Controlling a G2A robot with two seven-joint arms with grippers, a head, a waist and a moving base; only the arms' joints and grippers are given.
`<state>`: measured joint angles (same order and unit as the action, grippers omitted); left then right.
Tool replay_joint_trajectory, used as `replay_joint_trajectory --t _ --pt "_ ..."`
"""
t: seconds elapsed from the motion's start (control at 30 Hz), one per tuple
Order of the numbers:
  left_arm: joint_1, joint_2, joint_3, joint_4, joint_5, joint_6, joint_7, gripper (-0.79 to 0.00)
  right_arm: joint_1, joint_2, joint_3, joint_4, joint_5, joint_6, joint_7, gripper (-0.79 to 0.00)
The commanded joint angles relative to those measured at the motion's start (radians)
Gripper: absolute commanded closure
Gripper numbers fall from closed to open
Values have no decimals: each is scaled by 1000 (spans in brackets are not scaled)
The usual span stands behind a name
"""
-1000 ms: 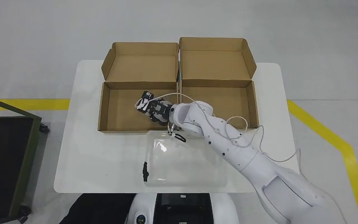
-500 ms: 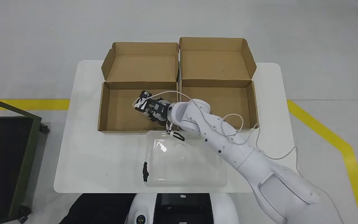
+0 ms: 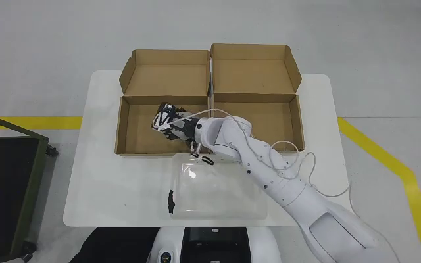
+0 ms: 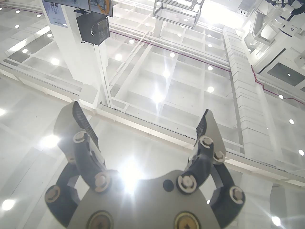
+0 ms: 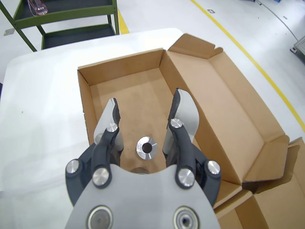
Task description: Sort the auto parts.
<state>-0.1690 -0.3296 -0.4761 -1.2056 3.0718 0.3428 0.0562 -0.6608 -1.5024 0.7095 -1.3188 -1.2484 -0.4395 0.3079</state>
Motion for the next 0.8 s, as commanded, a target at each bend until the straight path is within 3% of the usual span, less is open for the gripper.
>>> replay_joint_trajectory --t 0.0,0.1,0.13,0.2,0.23,0.53,0.77 --pt "0 0 0 0 0 0 0 -785 -42 16 37 -72 -19 -7 5 -437" --pt "0 0 0 0 0 0 0 -785 -114 42 100 -179 -44 -22 10 -468" --pt "0 0 0 0 0 0 0 -785 -138 51 124 -214 -57 -26 14 -517" --pt "0 0 0 0 0 0 0 -785 -190 68 177 -277 -73 -27 20 -742" --pt "0 0 0 0 0 0 0 -785 -216 76 204 -309 -82 -24 22 -785" --pt "0 0 0 0 0 0 0 -785 -473 135 439 -584 -145 -24 -10 -785" --pt "0 0 0 0 0 0 0 -785 -687 168 616 -719 -194 -27 -132 -785"
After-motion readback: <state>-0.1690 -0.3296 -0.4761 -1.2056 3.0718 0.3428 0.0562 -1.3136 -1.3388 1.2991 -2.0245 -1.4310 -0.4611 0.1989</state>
